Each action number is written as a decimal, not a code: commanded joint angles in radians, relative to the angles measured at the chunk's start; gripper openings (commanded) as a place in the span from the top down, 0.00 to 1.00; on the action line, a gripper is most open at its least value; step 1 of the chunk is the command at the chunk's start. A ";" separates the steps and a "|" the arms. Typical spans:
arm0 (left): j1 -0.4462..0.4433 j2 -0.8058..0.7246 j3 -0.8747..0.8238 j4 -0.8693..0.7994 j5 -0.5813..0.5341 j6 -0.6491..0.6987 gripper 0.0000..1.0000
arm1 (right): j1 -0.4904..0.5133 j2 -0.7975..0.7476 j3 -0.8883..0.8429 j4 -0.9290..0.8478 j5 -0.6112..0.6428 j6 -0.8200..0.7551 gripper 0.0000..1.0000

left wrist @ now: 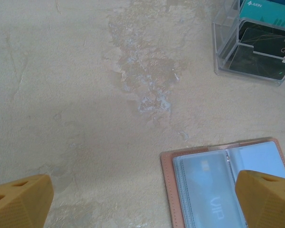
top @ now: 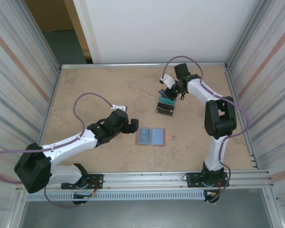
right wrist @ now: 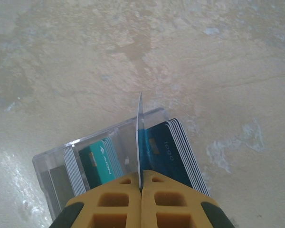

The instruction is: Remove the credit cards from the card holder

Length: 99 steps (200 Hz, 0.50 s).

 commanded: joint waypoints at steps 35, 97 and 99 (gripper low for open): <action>0.007 -0.013 0.007 0.017 0.000 0.007 0.01 | 0.014 0.031 0.069 -0.094 -0.004 0.006 1.00; 0.008 -0.012 0.001 0.025 -0.001 0.004 0.01 | -0.008 0.039 0.128 -0.202 0.081 -0.087 1.00; 0.008 -0.012 0.001 0.025 -0.001 0.004 0.01 | -0.009 0.039 0.129 -0.206 0.080 -0.089 1.00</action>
